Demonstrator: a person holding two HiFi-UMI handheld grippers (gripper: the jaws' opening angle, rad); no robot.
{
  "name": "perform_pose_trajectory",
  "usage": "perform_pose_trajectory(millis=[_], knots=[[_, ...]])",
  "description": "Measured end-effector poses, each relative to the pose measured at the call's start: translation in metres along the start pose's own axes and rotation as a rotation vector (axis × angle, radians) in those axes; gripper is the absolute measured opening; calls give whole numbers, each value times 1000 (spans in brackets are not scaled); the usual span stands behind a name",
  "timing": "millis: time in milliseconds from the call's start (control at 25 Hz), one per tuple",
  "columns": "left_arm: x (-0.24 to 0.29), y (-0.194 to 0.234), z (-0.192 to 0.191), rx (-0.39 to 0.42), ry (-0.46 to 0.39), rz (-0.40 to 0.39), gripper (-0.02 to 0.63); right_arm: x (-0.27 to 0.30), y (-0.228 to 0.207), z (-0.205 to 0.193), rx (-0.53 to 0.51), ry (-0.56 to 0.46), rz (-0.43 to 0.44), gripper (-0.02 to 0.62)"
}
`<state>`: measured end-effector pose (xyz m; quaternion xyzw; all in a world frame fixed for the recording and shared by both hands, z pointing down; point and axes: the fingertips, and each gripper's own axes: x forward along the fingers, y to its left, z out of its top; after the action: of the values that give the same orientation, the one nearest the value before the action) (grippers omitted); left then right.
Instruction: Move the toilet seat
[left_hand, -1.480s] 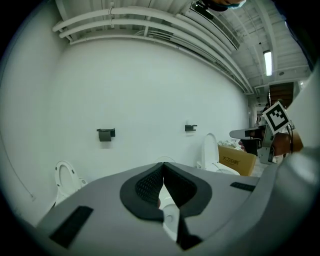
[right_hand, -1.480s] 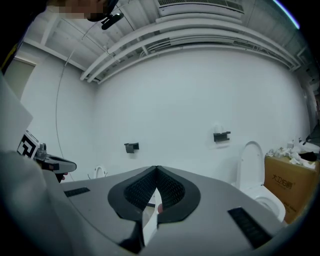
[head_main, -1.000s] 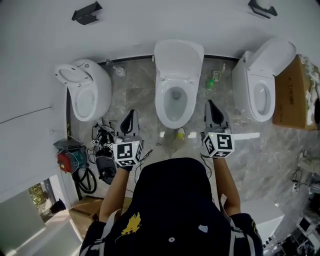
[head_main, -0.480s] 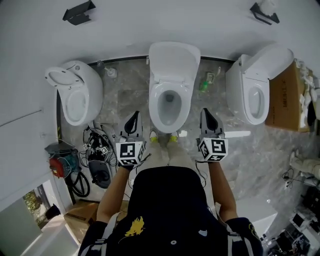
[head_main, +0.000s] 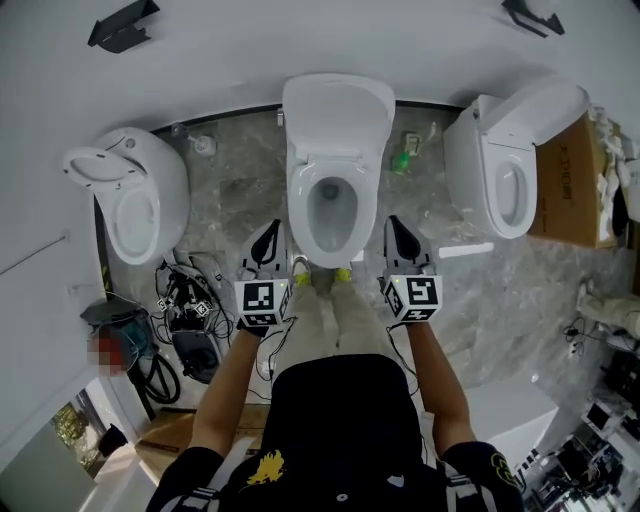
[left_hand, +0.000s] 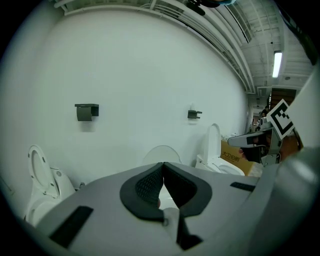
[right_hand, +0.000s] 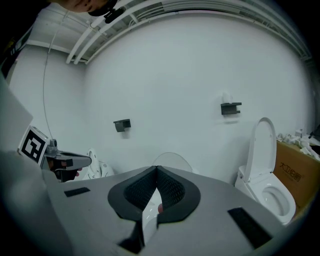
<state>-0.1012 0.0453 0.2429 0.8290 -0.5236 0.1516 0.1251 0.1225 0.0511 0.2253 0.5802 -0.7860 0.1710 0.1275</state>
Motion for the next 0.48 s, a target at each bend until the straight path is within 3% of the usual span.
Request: perform_pose_trajectory(millis=[480], knots=[[36,3,-78,-34,76,-23,18,38,-17,-88,32,114,-33,27]])
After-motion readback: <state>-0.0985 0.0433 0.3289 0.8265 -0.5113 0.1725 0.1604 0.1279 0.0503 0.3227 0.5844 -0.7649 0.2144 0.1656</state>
